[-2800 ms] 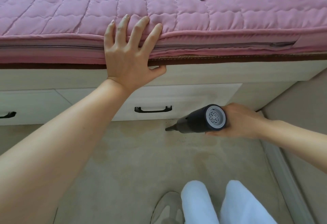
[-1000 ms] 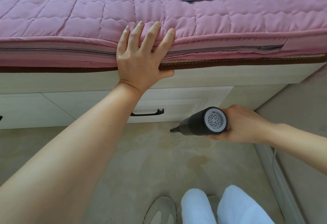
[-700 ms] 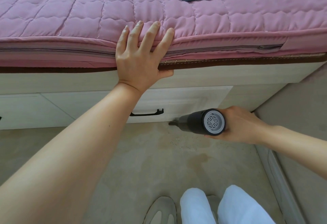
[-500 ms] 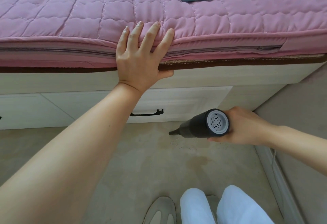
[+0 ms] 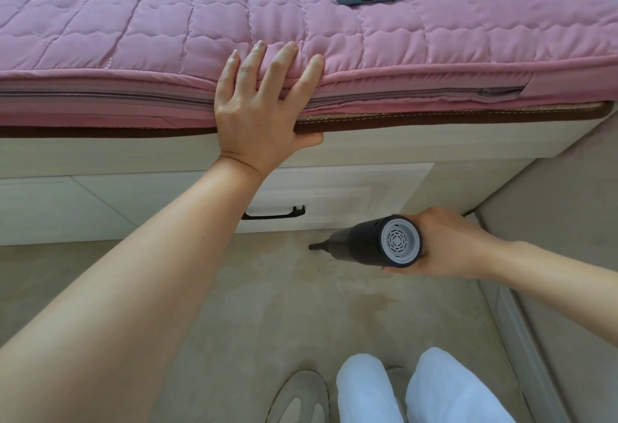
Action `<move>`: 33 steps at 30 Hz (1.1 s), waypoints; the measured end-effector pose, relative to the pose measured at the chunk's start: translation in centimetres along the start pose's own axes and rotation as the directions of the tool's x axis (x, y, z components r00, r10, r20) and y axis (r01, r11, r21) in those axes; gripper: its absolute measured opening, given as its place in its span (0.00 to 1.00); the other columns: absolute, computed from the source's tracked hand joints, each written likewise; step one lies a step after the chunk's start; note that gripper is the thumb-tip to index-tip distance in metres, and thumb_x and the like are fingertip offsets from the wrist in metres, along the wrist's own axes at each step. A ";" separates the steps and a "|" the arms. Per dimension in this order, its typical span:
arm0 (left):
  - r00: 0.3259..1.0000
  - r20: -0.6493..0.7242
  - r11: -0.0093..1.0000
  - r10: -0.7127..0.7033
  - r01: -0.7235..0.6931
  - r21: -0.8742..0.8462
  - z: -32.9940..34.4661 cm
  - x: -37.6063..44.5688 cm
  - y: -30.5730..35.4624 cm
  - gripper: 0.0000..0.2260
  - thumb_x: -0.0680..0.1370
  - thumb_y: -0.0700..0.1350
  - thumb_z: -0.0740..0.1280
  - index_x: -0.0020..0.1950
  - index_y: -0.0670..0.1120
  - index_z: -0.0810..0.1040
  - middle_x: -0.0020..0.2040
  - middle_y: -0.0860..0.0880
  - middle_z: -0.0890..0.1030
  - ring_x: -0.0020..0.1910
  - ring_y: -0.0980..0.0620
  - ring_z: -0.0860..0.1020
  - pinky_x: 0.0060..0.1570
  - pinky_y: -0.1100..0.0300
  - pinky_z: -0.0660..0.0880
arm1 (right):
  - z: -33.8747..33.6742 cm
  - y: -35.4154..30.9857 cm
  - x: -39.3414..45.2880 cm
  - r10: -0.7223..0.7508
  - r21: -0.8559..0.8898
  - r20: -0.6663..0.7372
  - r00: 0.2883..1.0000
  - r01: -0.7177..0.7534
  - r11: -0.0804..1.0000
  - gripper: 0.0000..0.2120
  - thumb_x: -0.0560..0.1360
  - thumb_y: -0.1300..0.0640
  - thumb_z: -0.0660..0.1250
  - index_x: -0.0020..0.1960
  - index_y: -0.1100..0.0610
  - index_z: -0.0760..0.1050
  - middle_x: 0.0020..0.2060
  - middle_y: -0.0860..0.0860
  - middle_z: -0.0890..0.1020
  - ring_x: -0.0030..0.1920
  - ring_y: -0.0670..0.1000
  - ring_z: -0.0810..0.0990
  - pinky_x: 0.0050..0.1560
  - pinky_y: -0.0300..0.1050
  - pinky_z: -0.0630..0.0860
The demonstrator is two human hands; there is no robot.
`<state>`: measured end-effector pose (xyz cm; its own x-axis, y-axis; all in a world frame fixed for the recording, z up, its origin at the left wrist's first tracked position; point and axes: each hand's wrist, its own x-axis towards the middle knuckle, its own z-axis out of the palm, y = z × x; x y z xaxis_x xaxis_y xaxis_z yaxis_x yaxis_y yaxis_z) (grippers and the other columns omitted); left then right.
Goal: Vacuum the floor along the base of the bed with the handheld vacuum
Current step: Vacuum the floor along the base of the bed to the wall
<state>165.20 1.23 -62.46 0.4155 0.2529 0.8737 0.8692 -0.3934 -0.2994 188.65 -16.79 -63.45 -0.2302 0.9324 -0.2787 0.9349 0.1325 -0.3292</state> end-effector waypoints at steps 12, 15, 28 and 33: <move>1.000 0.023 1.000 -0.015 0.015 -0.016 -0.2 0.0 0.0 0.41 0.64 0.77 0.69 0.71 0.55 0.71 0.64 0.47 0.80 0.62 0.40 0.79 0.62 0.40 0.75 | -1.8 -0.2 -1.3 -0.024 -0.006 0.020 1.000 0.024 1.000 0.13 0.65 0.37 0.71 0.38 0.37 0.68 0.30 0.35 0.75 0.36 0.41 0.76 0.32 0.29 0.68; 1.000 0.021 1.000 -0.016 0.017 -0.023 -0.1 -0.1 -0.1 0.41 0.65 0.77 0.68 0.71 0.54 0.72 0.64 0.47 0.80 0.62 0.39 0.79 0.62 0.39 0.75 | -1.5 -0.3 -1.1 -0.028 -0.004 0.008 1.000 0.028 1.000 0.15 0.65 0.36 0.70 0.39 0.35 0.64 0.31 0.34 0.73 0.36 0.40 0.75 0.32 0.29 0.69; 0.999 0.031 0.999 -0.022 0.023 -0.027 -0.2 0.0 0.1 0.39 0.66 0.75 0.69 0.71 0.55 0.71 0.65 0.47 0.80 0.63 0.39 0.79 0.62 0.39 0.75 | -0.6 0.0 0.0 -0.046 0.078 0.005 0.999 0.046 0.996 0.20 0.64 0.38 0.73 0.52 0.40 0.72 0.36 0.32 0.73 0.41 0.39 0.75 0.38 0.30 0.69; 0.997 0.063 0.998 -0.035 0.038 -0.054 -0.7 0.3 0.2 0.38 0.66 0.71 0.71 0.71 0.54 0.72 0.66 0.46 0.79 0.64 0.38 0.78 0.63 0.37 0.74 | -1.4 0.6 -1.3 -0.022 0.070 0.037 0.999 0.019 0.997 0.18 0.64 0.39 0.73 0.51 0.41 0.74 0.39 0.35 0.78 0.43 0.39 0.78 0.38 0.27 0.70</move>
<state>165.27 0.60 -61.99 0.4013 0.3216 0.8576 0.8686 -0.4306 -0.2449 189.87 -17.45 -62.00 -0.2605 0.9162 -0.3044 0.9091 0.1267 -0.3969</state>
